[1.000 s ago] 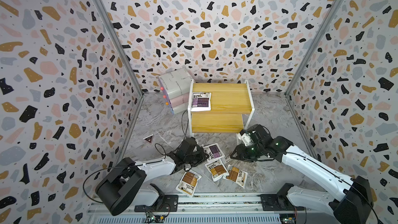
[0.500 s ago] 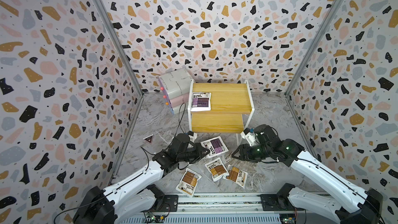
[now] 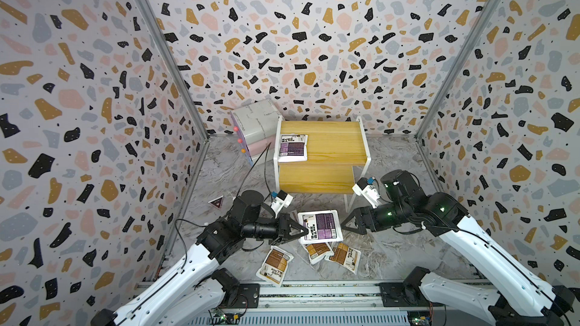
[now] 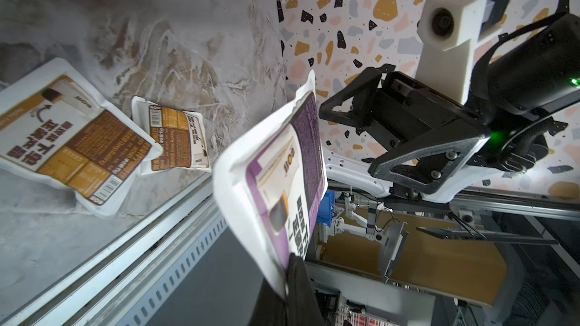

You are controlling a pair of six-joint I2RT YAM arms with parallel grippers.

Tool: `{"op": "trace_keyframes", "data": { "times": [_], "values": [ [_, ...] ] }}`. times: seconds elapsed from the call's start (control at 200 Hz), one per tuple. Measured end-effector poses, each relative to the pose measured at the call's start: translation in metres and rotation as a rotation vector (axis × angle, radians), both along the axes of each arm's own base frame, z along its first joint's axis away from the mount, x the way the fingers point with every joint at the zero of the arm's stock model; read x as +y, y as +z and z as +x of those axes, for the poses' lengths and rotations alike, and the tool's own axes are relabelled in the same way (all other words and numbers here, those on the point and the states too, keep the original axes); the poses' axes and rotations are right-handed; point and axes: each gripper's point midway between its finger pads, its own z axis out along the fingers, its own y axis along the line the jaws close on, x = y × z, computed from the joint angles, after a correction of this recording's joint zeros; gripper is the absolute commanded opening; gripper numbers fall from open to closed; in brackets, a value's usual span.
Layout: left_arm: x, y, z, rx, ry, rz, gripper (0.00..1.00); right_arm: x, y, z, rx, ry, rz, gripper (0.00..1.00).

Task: Place the bagged coffee beans on the shelf by color
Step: Pick up the bagged coffee beans at the center of the board.

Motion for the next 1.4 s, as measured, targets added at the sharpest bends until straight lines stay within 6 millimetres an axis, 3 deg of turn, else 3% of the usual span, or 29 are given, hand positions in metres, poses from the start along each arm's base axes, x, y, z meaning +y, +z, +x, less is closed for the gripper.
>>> {"op": "trace_keyframes", "data": {
  "times": [0.21,0.38,0.446,0.666,0.711,0.806,0.831,0.841,0.846,0.851,0.871,1.036,1.266,1.402],
  "values": [
    [-0.001,0.027,-0.012,-0.025,-0.065,-0.066,0.03,0.021,0.03,-0.008,0.062,0.046,0.179,0.85],
    [-0.004,0.039,-0.011,-0.035,-0.078,-0.106,0.04,0.034,0.033,-0.01,0.139,0.044,0.297,0.75],
    [-0.006,0.04,-0.01,-0.031,-0.08,-0.112,0.04,0.037,0.034,-0.009,0.163,0.036,0.323,0.66],
    [-0.012,0.052,-0.005,-0.04,-0.09,-0.135,0.07,0.047,0.053,-0.004,0.185,0.029,0.422,0.15],
    [-0.012,0.054,-0.004,-0.042,-0.089,-0.137,0.12,0.047,0.057,-0.003,0.19,0.025,0.434,0.12],
    [-0.014,0.06,-0.002,-0.052,-0.086,-0.143,0.37,0.046,0.062,-0.004,0.185,0.019,0.451,0.06],
    [-0.014,0.062,-0.002,-0.057,-0.086,-0.146,0.5,0.046,0.063,-0.004,0.184,0.016,0.453,0.04],
    [-0.013,0.062,-0.002,-0.059,-0.086,-0.146,0.63,0.045,0.064,-0.004,0.184,0.014,0.454,0.04],
    [-0.014,0.062,-0.001,-0.058,-0.084,-0.146,0.8,0.045,0.064,-0.004,0.184,0.013,0.454,0.04],
    [-0.014,0.064,-0.002,-0.058,-0.084,-0.149,0.9,0.045,0.064,-0.004,0.184,0.012,0.455,0.04],
    [-0.013,0.066,-0.002,-0.066,-0.083,-0.149,0.99,0.045,0.065,-0.004,0.182,0.008,0.455,0.03],
    [-0.007,0.09,-0.002,-0.12,-0.047,-0.158,1.0,0.039,0.087,0.003,0.126,-0.053,0.457,0.04],
    [0.01,0.156,0.008,-0.286,0.113,-0.218,1.0,0.016,0.172,0.029,-0.139,-0.245,0.553,0.05],
    [0.012,0.188,0.029,-0.37,0.223,-0.264,1.0,0.005,0.201,0.049,-0.245,-0.366,0.595,0.05]
  ]
}}
